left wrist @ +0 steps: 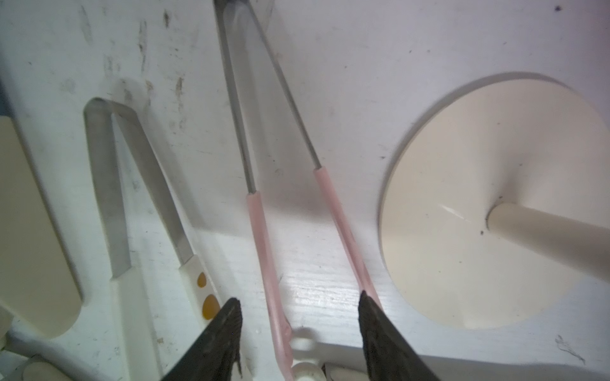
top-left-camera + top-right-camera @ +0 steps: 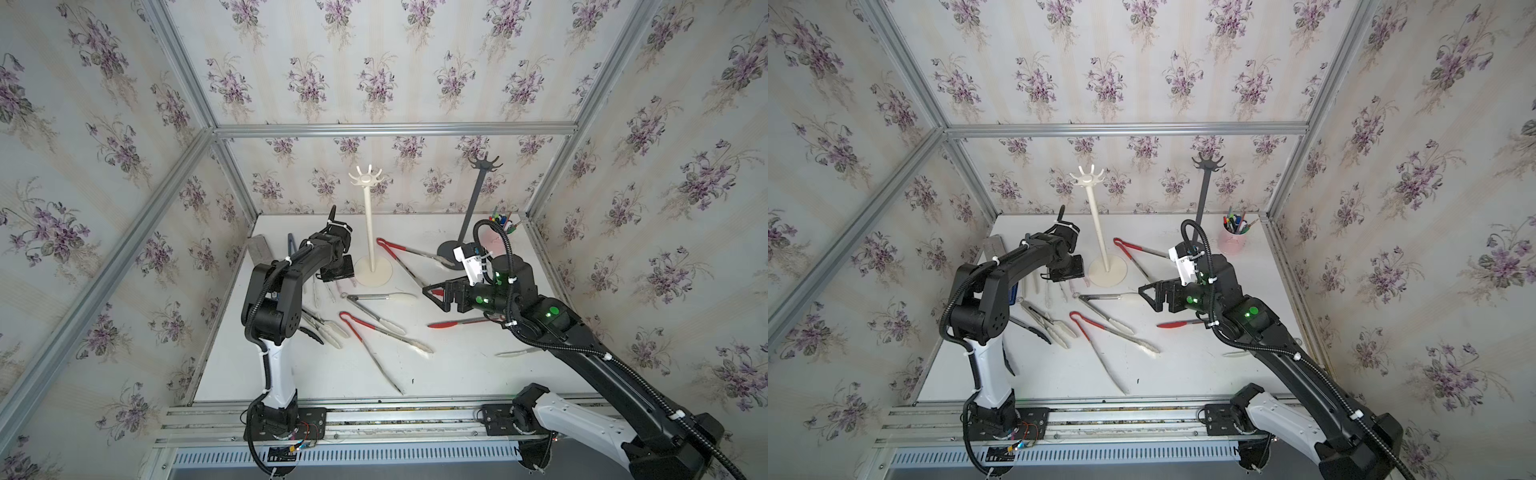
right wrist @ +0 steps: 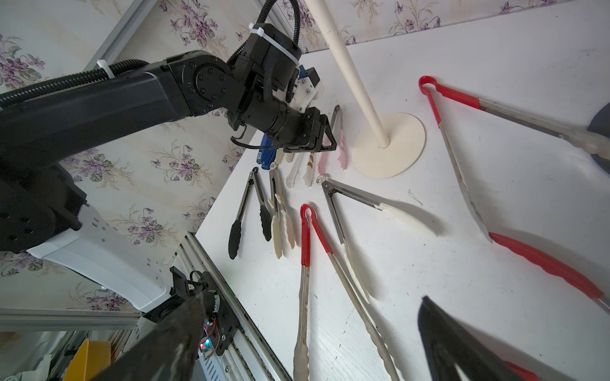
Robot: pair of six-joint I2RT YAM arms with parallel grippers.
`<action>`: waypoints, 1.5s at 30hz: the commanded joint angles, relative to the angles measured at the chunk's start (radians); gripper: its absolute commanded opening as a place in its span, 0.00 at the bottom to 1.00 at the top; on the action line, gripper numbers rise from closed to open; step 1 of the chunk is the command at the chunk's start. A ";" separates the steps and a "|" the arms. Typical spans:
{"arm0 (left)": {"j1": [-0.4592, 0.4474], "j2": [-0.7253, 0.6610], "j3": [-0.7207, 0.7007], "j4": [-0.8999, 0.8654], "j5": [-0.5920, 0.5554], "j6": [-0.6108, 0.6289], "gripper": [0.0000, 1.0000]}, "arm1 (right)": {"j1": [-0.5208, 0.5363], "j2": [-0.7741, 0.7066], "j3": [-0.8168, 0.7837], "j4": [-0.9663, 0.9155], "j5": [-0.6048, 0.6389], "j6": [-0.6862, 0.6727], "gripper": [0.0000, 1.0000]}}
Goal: Hang food tongs on kitchen utensil racks
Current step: Pick up the food tongs from the center of the board.
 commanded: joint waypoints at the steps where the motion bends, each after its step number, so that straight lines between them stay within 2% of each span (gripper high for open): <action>1: 0.005 0.012 0.005 -0.020 -0.036 -0.009 0.56 | 0.001 -0.004 -0.004 0.023 -0.002 0.027 1.00; 3: 0.007 0.023 0.013 -0.019 -0.039 -0.001 0.56 | 0.001 -0.004 -0.009 0.027 -0.001 0.031 1.00; 10: 0.014 0.076 0.061 -0.019 -0.020 0.028 0.37 | 0.001 -0.005 -0.015 0.035 0.008 0.038 1.00; 17: 0.018 0.099 0.062 -0.018 -0.024 0.037 0.26 | 0.001 -0.014 -0.023 0.041 0.014 0.039 1.00; 26: 0.018 0.071 0.044 -0.018 -0.016 0.101 0.01 | 0.001 0.011 -0.035 0.065 0.021 0.021 1.00; 32: 0.017 -0.016 -0.007 0.002 -0.025 0.148 0.00 | -0.019 0.018 -0.040 0.115 -0.018 -0.062 1.00; 36: 0.011 -0.102 -0.044 0.015 -0.030 0.166 0.00 | -0.106 0.035 -0.035 0.140 -0.075 -0.076 1.00; 45: -0.007 -0.374 -0.153 0.042 -0.073 0.163 0.00 | -0.197 0.108 0.034 0.151 -0.151 -0.147 1.00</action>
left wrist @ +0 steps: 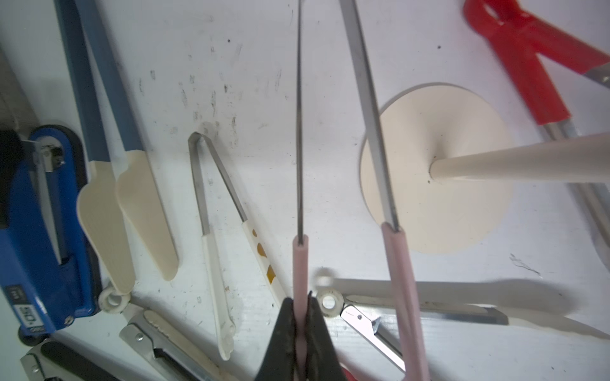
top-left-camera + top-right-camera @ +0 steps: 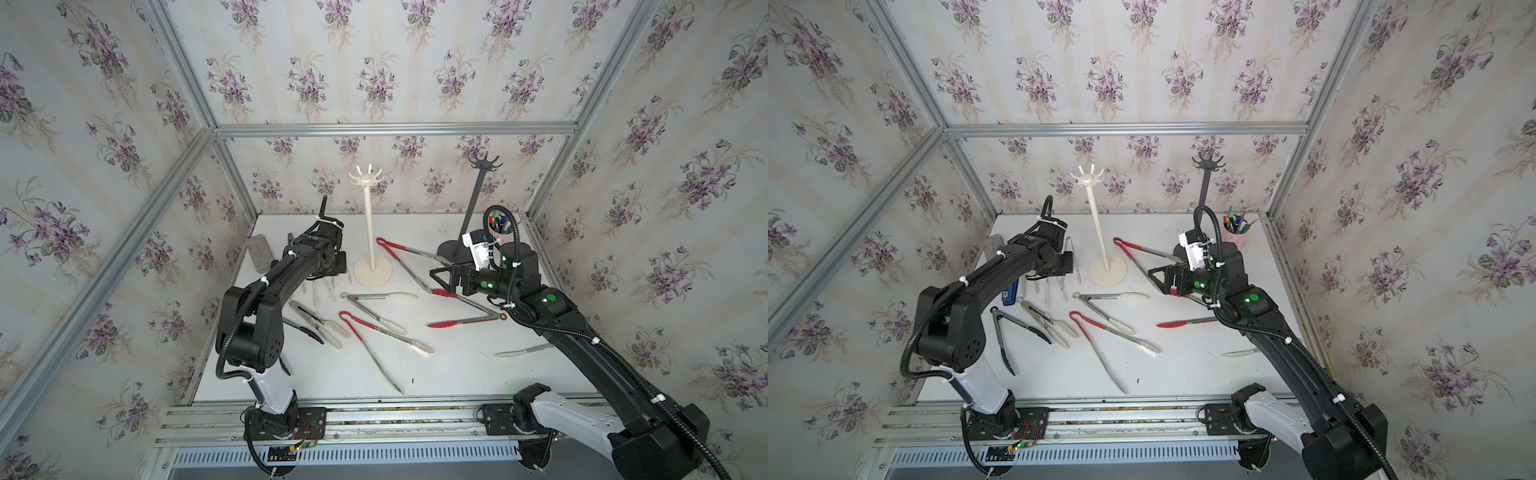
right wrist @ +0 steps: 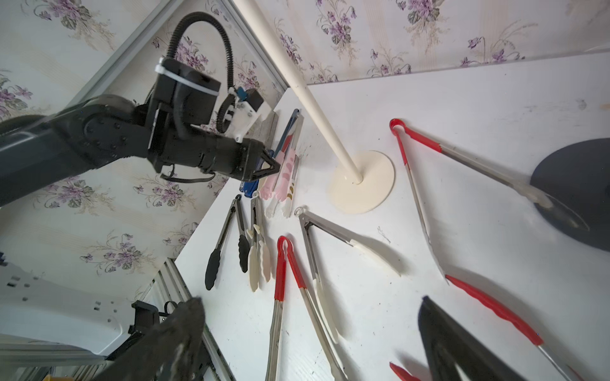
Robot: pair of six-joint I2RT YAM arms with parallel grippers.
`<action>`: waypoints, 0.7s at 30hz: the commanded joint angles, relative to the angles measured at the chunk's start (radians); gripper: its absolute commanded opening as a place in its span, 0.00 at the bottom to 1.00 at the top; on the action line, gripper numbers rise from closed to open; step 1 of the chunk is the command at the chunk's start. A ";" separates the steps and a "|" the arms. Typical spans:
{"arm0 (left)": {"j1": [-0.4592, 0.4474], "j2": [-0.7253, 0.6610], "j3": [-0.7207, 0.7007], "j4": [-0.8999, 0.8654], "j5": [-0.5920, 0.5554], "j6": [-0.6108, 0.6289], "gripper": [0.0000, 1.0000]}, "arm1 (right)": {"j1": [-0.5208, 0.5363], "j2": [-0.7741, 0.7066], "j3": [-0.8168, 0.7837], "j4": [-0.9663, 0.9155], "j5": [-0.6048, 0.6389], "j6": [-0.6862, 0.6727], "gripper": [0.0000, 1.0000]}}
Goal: Hang food tongs on kitchen utensil racks
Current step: Pick up the food tongs from the center of the board.
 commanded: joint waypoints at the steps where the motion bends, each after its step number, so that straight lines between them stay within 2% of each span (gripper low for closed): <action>1: -0.012 -0.094 -0.029 0.018 -0.043 0.009 0.00 | -0.024 0.022 0.019 0.036 -0.054 -0.042 1.00; 15: -0.098 -0.551 -0.185 0.095 -0.135 0.108 0.00 | -0.117 0.108 0.074 0.070 -0.174 -0.105 1.00; 21: -0.194 -0.715 -0.244 0.179 -0.214 0.158 0.00 | -0.128 0.144 0.091 0.085 -0.207 -0.116 1.00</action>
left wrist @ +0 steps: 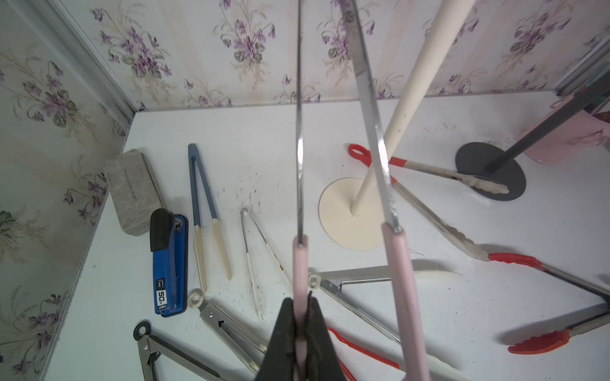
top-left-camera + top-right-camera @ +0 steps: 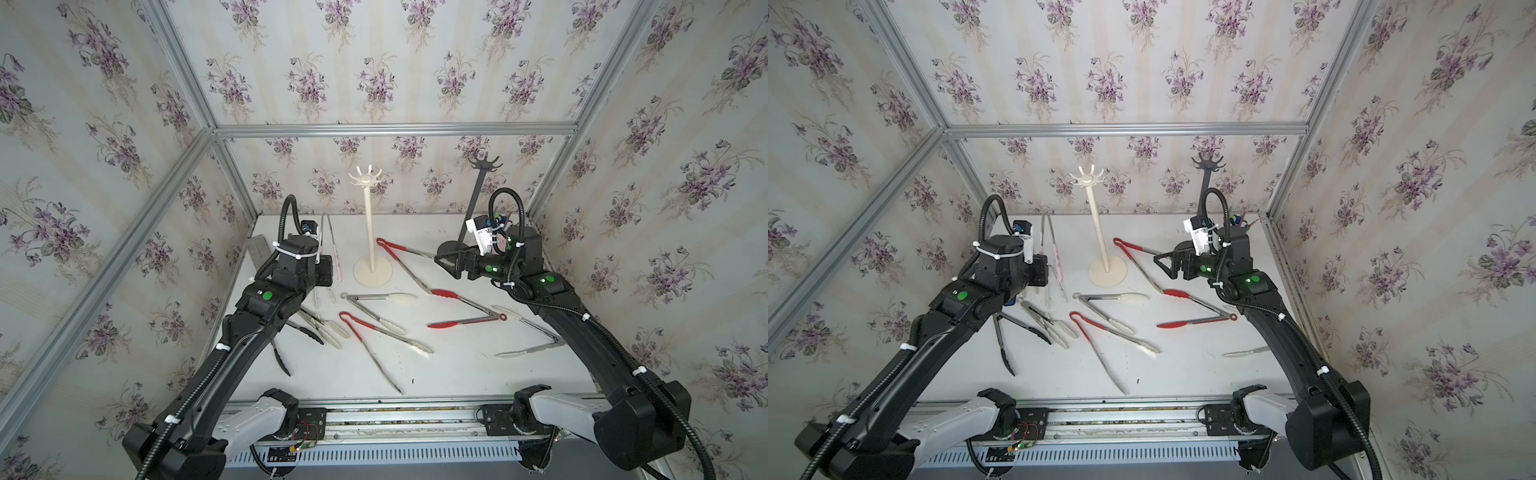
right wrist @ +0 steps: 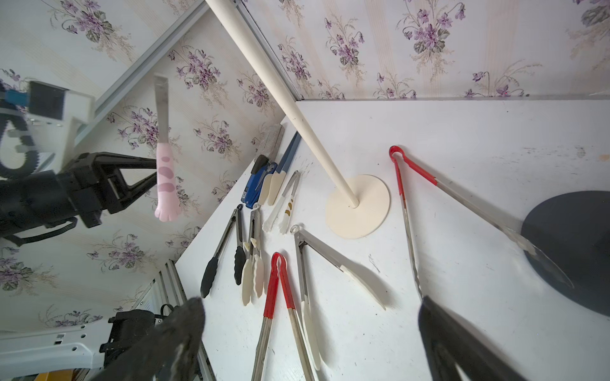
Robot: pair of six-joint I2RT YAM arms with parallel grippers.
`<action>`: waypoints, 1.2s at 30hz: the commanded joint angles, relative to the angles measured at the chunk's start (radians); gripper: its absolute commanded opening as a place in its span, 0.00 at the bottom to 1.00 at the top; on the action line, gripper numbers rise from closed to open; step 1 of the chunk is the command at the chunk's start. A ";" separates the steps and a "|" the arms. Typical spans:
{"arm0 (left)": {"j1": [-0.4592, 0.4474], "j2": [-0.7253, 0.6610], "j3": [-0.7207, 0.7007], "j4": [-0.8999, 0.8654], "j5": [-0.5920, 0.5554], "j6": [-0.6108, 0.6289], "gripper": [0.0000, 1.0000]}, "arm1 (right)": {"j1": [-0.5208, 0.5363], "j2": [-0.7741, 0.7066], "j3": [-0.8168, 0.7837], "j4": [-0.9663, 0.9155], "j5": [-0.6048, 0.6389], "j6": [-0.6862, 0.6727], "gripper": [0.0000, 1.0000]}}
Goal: Hang food tongs on kitchen utensil racks
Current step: Pick up the food tongs from the center of the board, then hang the food tongs on the rack.
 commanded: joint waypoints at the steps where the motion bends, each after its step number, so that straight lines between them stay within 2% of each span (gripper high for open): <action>1: -0.051 -0.061 -0.037 0.111 -0.065 0.066 0.00 | -0.002 0.018 0.015 0.038 -0.038 -0.024 1.00; 8: -0.126 -0.149 -0.101 0.226 -0.027 0.144 0.00 | -0.004 0.048 0.042 0.032 -0.050 -0.048 1.00; 12: -0.150 -0.141 -0.089 0.273 -0.007 0.192 0.00 | -0.004 0.053 0.038 0.038 -0.054 -0.043 1.00; 25: -0.166 0.115 0.121 0.269 -0.025 0.193 0.00 | -0.004 0.029 0.022 0.043 -0.038 -0.026 1.00; 36: -0.156 0.224 0.199 0.255 -0.092 0.186 0.00 | -0.004 -0.009 -0.020 0.049 -0.029 -0.006 1.00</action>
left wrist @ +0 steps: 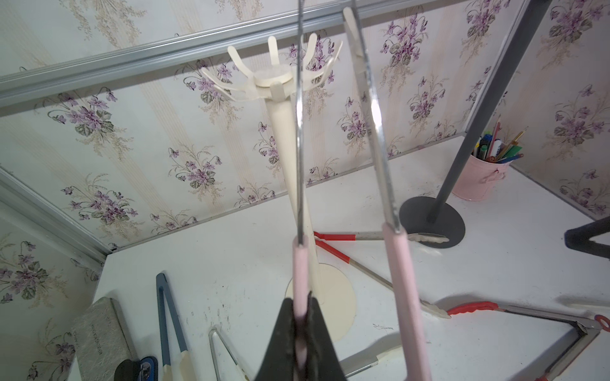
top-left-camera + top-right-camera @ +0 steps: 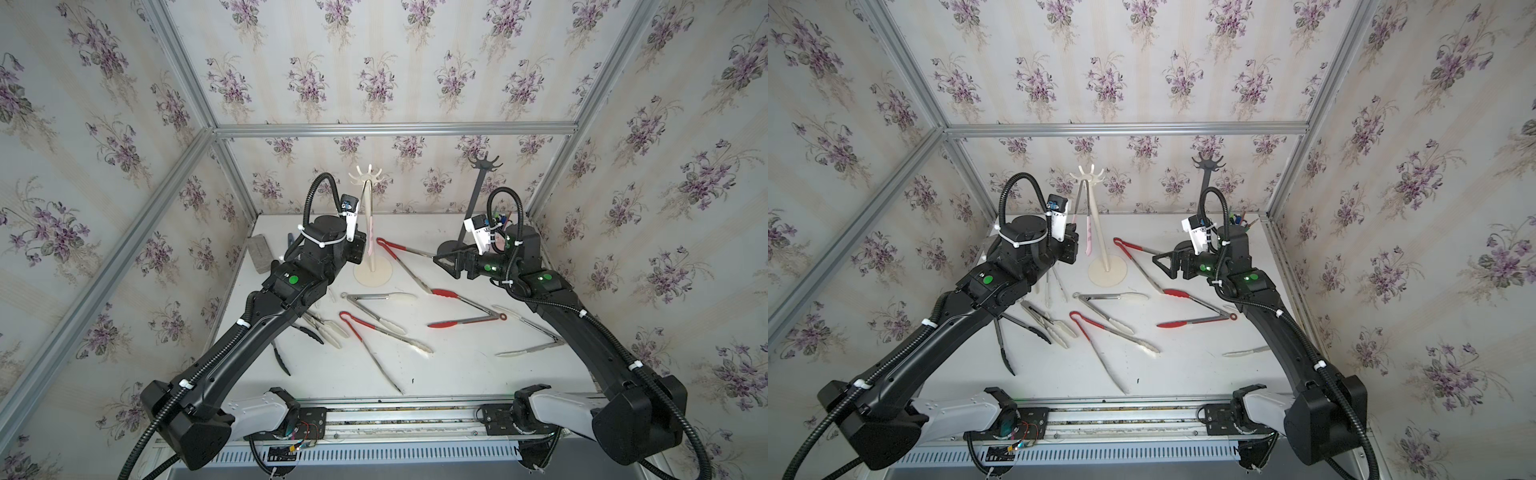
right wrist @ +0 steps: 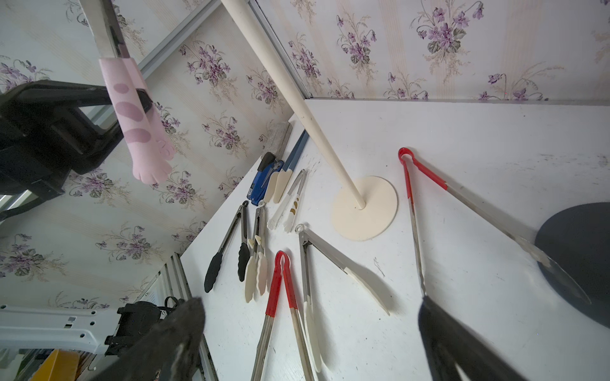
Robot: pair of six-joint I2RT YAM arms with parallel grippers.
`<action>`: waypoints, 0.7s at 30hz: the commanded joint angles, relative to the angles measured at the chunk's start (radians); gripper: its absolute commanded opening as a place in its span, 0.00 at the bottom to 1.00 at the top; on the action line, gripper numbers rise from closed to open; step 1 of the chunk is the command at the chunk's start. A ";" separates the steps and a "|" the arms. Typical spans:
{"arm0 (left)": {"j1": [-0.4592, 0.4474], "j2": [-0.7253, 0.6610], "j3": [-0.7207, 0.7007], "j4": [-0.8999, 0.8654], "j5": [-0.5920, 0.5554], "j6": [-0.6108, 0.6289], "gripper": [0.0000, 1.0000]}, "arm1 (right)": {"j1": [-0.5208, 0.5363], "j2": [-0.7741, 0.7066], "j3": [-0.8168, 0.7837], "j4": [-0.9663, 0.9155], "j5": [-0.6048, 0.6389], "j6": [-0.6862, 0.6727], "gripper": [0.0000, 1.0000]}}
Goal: Hang food tongs on kitchen utensil racks
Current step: Hang the food tongs on the rack.
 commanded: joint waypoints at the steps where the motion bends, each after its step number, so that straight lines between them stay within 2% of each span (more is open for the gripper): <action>1: 0.005 0.010 0.010 0.019 -0.041 -0.005 0.00 | 0.000 -0.016 -0.009 0.021 0.005 0.006 1.00; 6: 0.010 0.019 0.012 0.020 -0.078 -0.005 0.00 | 0.000 -0.024 -0.017 0.023 0.010 0.011 1.00; 21: 0.042 0.099 0.057 0.013 -0.080 -0.010 0.00 | 0.000 -0.022 -0.017 0.038 0.008 0.025 1.00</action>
